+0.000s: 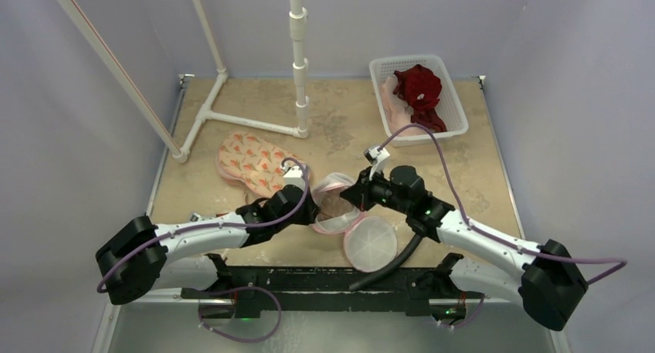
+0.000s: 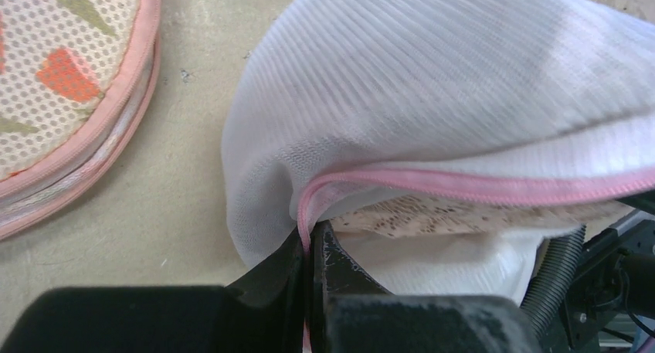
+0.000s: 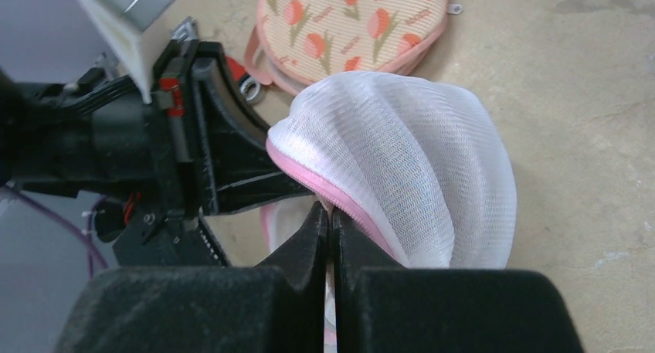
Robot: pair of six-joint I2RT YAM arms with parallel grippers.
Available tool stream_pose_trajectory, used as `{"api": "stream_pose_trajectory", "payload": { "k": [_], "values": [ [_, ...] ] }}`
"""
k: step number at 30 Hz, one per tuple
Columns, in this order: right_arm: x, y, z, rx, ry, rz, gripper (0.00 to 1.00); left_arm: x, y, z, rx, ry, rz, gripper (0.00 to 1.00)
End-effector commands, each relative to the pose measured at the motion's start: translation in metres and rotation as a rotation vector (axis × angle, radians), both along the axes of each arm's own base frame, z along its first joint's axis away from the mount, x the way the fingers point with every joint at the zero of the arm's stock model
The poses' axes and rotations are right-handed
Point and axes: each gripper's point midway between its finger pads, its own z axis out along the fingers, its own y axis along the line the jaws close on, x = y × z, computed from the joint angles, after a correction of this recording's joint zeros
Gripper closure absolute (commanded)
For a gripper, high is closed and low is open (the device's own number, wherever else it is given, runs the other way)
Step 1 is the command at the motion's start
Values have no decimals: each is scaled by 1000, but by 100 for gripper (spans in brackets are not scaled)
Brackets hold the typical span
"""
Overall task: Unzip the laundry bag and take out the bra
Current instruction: Pick up the bra from the laundry bag.
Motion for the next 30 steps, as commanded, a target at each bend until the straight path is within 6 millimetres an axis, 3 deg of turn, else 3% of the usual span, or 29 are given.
{"api": "stream_pose_trajectory", "payload": {
  "k": [1, 10, 13, 24, 29, 30],
  "values": [
    [-15, 8, 33, 52, -62, 113, 100, 15, 6, 24, 8, -61, 55, 100],
    [-37, 6, 63, 171, -49, 255, 100, 34, 38, 27, 75, -67, 171, 100],
    [-42, 3, 76, 226, -45, 299, 100, 39, 40, 30, 75, -73, 183, 100],
    [-75, 6, 121, 375, -66, 487, 100, 48, 28, 32, 73, -77, 162, 100],
    [-83, 7, 125, 405, -78, 552, 100, 47, 13, 39, 19, -76, 111, 100],
    [-83, 8, 122, 390, -68, 557, 100, 49, 7, 49, -19, -93, 102, 100]
  ]
}}
